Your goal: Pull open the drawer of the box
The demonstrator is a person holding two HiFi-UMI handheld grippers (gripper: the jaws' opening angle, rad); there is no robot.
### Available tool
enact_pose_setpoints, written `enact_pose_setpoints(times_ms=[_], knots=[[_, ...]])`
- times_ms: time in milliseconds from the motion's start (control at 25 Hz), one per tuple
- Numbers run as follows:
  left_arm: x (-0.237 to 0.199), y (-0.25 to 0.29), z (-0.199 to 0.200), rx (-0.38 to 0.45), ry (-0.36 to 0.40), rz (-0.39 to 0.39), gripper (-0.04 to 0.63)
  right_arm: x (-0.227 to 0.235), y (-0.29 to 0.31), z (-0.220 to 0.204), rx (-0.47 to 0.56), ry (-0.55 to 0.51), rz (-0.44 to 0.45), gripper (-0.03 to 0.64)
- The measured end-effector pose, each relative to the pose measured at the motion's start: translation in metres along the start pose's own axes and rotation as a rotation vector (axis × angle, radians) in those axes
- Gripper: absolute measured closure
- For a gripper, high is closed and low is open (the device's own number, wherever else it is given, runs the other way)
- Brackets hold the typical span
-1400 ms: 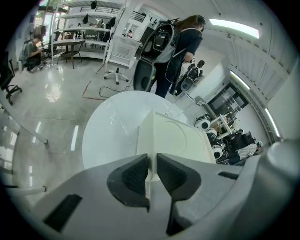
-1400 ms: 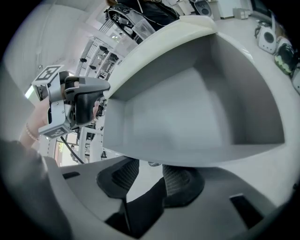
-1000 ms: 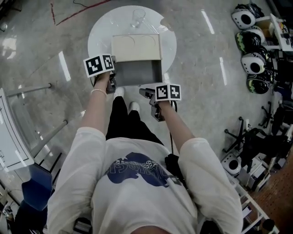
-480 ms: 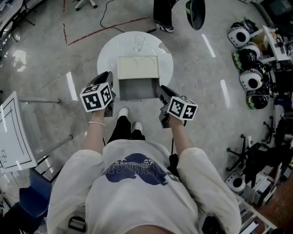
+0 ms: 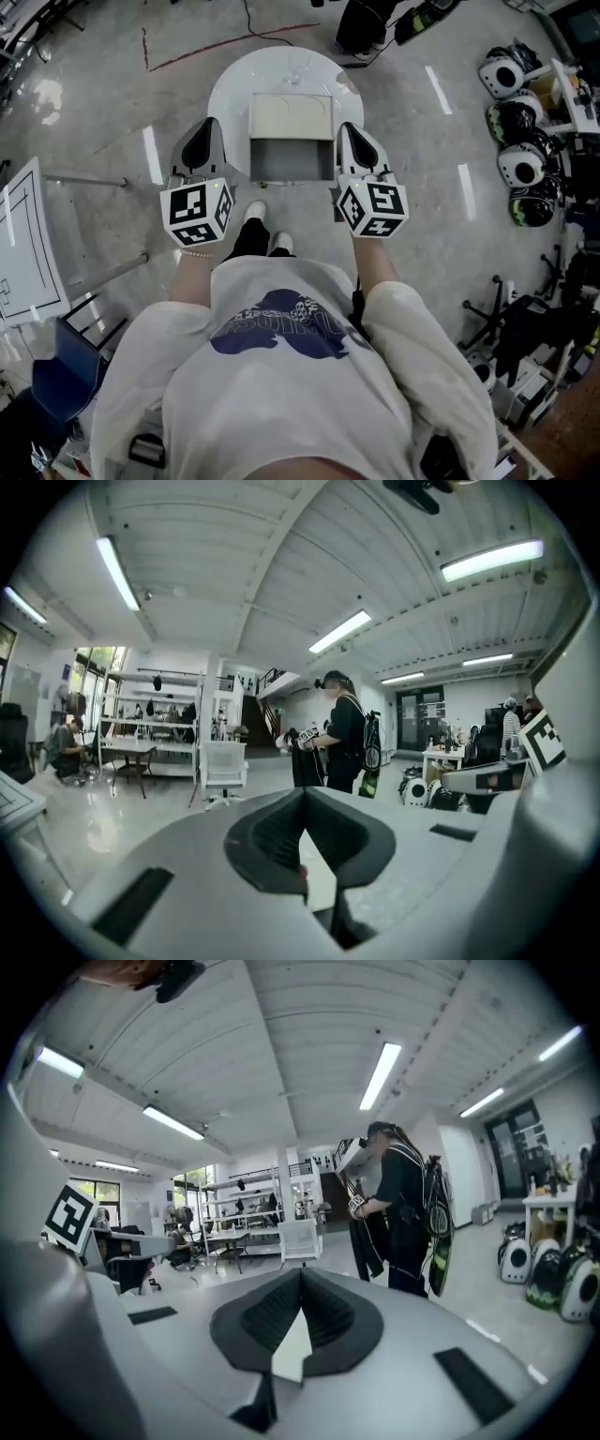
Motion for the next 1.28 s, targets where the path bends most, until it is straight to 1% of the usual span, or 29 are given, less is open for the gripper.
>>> enact_pose_setpoints(times_ms=[160, 320, 520, 680, 1160, 1280], knots=[[0.000, -0.015, 0.009, 0.093, 0.060, 0.038, 0.588, -0.010, -0.007, 0.018, 0.101, -0.105, 0.004, 0.618], [0.001, -0.023, 0.011, 0.143, 0.087, 0.051, 0.588, -0.023, -0.013, 0.026, 0.164, -0.188, 0.029, 0.618], [0.002, -0.026, -0.002, 0.130, 0.075, 0.058, 0.588, -0.026, -0.018, 0.022, 0.179, -0.220, 0.038, 0.618], [0.004, -0.027, -0.005, 0.133, 0.087, 0.062, 0.588, -0.026, -0.021, 0.022, 0.194, -0.230, 0.030, 0.620], [0.005, -0.030, -0.009, 0.125, 0.082, 0.062, 0.588, -0.025, -0.025, 0.011, 0.163, -0.254, 0.005, 0.620], [0.003, -0.028, -0.010, 0.114, 0.070, 0.071, 0.588, -0.026, -0.024, 0.009, 0.160, -0.266, 0.009, 0.620]])
Point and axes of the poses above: the fingertips, and each gripper's own axes: y forward along the fingers, x to its right, z out of its top, the point moved 2 cm from there along -y, backward along the fingers, and after that the axes turned 8 degrees about y, right-handed, at the moved point
